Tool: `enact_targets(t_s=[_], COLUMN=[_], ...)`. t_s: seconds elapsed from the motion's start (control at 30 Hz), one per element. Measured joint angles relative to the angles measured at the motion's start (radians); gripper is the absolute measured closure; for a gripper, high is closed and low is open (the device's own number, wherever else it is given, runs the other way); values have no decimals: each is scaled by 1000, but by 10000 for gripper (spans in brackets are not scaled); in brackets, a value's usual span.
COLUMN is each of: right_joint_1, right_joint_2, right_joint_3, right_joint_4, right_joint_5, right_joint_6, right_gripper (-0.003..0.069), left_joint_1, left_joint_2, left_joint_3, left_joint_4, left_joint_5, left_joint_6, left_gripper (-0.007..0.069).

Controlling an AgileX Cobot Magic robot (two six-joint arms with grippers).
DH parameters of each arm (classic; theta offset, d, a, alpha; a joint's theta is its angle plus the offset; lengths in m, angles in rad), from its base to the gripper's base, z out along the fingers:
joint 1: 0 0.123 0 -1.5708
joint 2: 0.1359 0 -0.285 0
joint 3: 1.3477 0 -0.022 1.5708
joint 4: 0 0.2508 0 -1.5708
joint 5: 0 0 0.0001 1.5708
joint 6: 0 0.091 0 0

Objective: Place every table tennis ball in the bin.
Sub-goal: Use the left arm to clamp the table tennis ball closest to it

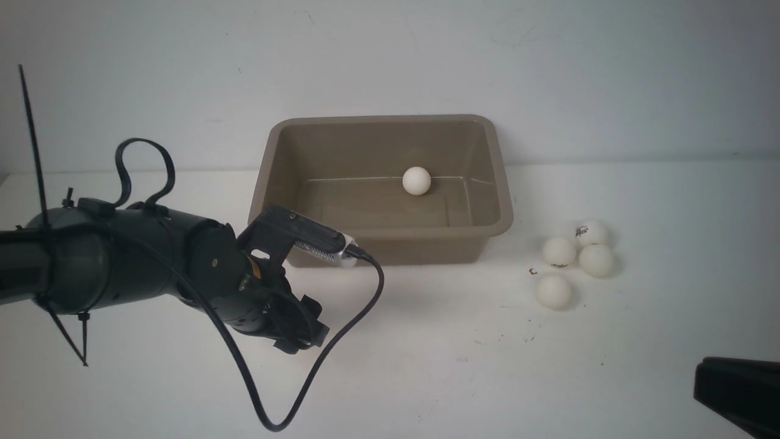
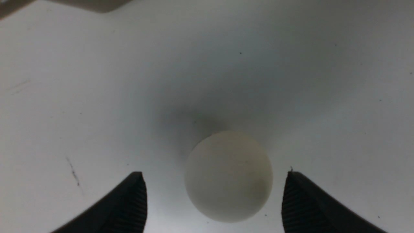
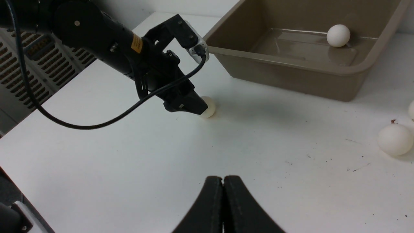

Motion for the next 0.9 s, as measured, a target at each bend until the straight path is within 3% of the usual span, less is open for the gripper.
enact_targets(t_s=[0.47,0.57,0.67,0.9], right_joint_1=[0,0,0,0], right_joint_2=[0,0,0,0], right_joint_3=[0,0,0,0], right_joint_4=[0,0,0,0], right_joint_5=[2,2,2,2], right_joint_6=[0,0,0,0], right_gripper=[667,667,667,667], left_joint_1=[0,0,0,-31], left_joint_2=[83,117,122,1], left_joint_3=[-16,-28,-32,-30], left_joint_4=[-9,-30,-60,-76], left_joint_5=[-85,-87,-75,33], left_joint_6=[5,5,5,13], left_gripper=[125,174,279,279])
